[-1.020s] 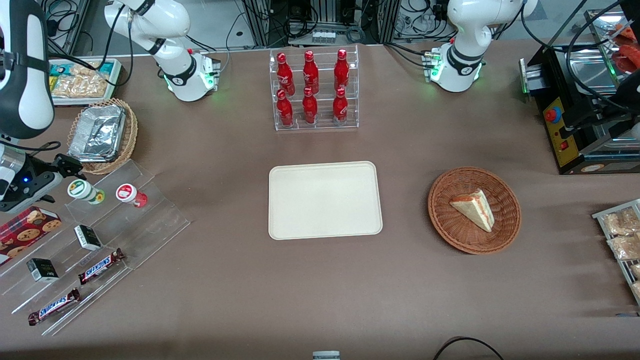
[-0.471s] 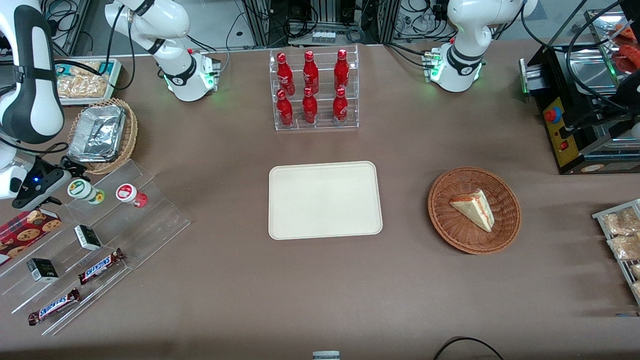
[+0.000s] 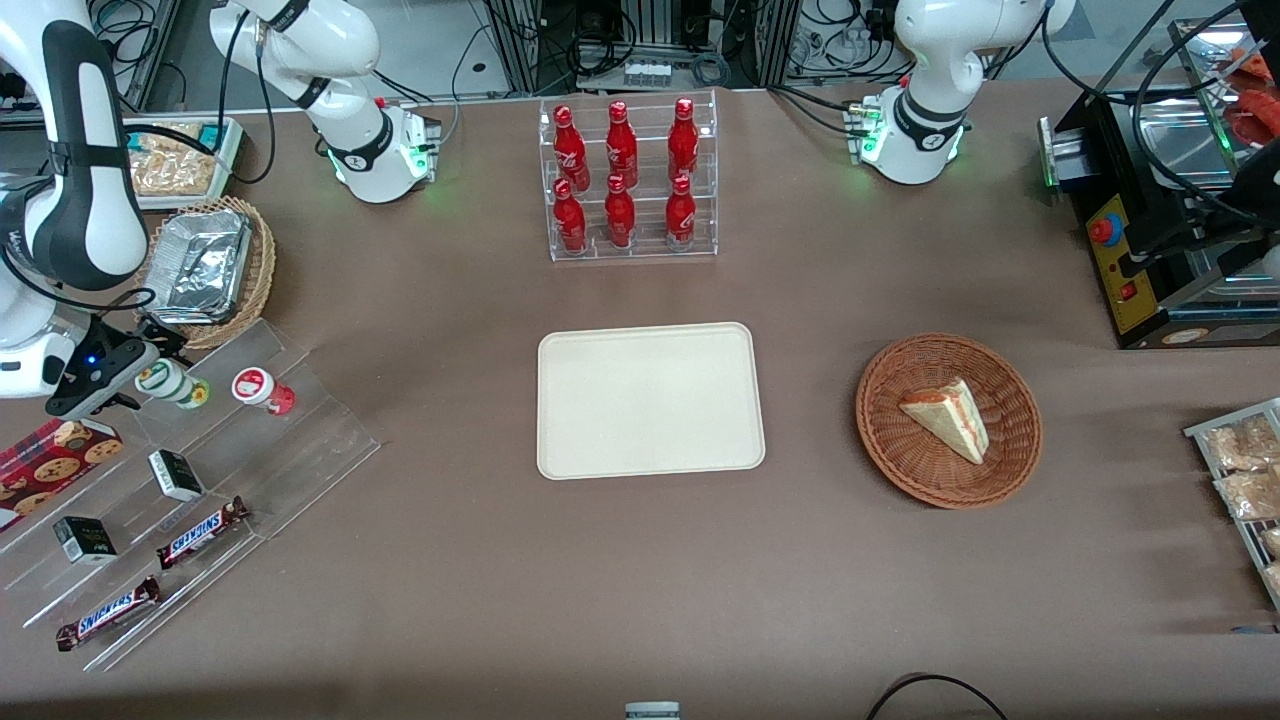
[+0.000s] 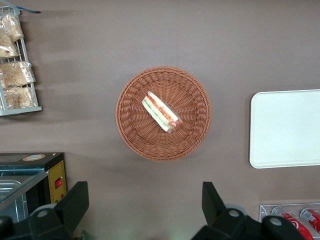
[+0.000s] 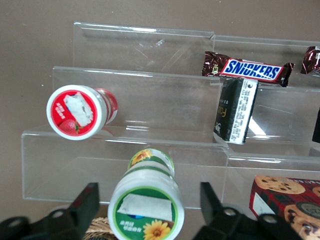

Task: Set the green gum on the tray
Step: 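Lower the right gripper onto the green-labelled gum jar and close it, then lift the green gum jar and carry it over the cream tray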

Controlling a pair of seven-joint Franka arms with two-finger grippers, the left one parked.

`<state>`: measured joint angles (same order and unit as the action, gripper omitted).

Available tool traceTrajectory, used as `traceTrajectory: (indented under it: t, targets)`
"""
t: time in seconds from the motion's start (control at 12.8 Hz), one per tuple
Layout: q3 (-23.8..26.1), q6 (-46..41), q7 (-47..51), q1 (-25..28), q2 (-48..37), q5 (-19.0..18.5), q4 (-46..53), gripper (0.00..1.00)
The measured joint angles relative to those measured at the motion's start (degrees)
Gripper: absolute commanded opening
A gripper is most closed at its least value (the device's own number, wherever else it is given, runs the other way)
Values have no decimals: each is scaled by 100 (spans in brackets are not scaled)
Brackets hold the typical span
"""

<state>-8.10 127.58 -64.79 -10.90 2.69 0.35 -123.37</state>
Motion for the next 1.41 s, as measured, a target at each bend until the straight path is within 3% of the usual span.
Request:
traceTrajectory:
  t: [0.63,0.86,1.41]
  targets:
    - [80,-277,283,170,-42,38,381,0]
    - [111,-718,1334,855,-43,61,763,0]
    - [163,-771,4773,3049,420,90,1168,0]
